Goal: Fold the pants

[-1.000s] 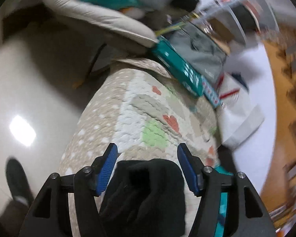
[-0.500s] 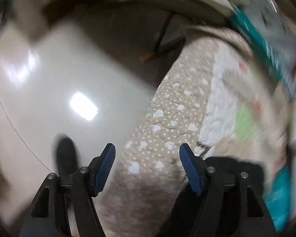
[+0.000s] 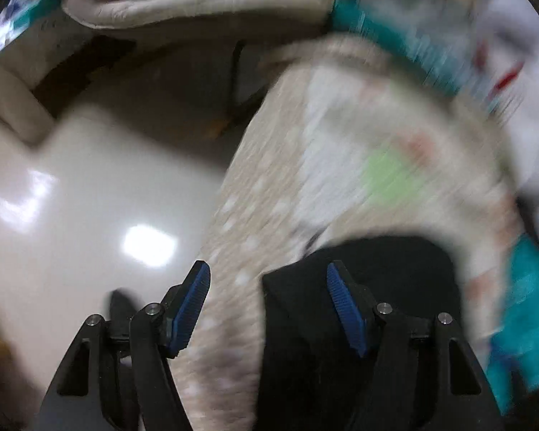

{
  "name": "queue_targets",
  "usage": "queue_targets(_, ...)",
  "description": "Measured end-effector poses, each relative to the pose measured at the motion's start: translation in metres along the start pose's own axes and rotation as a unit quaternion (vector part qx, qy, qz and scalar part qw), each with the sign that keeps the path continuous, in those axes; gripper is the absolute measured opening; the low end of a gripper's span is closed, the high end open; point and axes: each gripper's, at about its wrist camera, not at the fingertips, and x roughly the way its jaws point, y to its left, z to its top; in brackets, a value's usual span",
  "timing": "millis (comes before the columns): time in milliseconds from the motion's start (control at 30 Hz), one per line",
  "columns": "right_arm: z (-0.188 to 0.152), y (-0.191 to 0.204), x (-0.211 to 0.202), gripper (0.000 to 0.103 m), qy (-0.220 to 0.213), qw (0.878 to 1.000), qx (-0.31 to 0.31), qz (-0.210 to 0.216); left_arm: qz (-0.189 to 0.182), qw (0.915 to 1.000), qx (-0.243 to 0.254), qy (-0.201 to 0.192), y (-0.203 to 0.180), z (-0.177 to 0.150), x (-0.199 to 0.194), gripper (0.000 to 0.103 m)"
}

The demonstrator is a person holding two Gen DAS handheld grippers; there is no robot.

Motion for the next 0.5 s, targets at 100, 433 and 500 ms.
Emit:
queue_targets(100,0.002,-0.002,0.002,0.099,0.002,1.0,0.003,0.005,0.03,0.999,0.031,-0.012,-0.005,-0.003,0.002,0.067)
queue_targets(433,0.015,-0.018,0.016,0.099,0.01,0.996,0.057,0.069,-0.26,0.9464,-0.183,0.061,0.088,-0.025,0.003,0.07)
queue_targets(500,0.016,-0.023,0.026,0.099,0.022,0.993,0.08,0.085,-0.258,0.947,-0.179,0.068,0.082,-0.032,0.01,0.07)
